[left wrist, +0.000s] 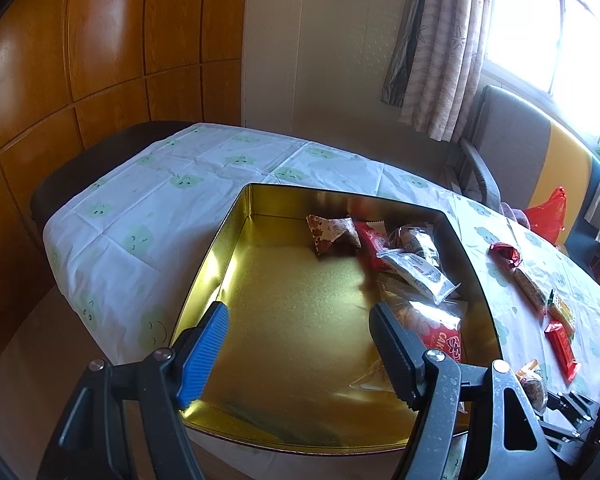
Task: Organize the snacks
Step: 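Hold the clear orange-edged bag above the cloth with the right gripper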
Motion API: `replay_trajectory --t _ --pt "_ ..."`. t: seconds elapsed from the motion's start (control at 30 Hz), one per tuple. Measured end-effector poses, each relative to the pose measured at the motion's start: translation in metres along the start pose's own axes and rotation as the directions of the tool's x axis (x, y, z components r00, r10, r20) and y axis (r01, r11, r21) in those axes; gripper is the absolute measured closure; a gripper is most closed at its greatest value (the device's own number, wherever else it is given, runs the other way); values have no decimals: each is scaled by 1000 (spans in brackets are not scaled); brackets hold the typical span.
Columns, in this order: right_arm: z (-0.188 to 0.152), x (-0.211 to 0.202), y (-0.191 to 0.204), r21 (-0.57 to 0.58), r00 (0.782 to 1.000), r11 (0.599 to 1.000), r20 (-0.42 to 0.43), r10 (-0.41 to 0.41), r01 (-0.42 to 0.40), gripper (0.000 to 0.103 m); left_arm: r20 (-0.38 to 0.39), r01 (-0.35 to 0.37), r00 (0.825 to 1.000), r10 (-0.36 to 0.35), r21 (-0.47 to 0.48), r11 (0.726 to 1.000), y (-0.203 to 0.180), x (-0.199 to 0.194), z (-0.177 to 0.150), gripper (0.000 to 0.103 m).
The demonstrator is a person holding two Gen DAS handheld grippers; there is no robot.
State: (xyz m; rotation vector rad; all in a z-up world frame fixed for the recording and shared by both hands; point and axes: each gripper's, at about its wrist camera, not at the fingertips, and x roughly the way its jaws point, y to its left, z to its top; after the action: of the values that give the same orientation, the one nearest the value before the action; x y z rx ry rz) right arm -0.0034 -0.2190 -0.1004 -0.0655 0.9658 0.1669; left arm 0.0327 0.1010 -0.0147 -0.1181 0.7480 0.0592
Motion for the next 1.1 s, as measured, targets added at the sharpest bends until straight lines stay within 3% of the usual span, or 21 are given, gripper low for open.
replay_trajectory --t 0.63,0.87,1.1 --pt "-1 0 2 -8 1000 1000 -14 -5 5 59 6 -1 1000 1 6 1000 0 -4 2 30" --pt "3 -4 -2 40 999 999 -34 19 -17 61 12 -13 1000 13 10 1000 0 -4 2 29" --pt "24 -35 4 59 997 996 37 72 -74 61 12 -19 1000 19 8 1000 3 -2 3 29"
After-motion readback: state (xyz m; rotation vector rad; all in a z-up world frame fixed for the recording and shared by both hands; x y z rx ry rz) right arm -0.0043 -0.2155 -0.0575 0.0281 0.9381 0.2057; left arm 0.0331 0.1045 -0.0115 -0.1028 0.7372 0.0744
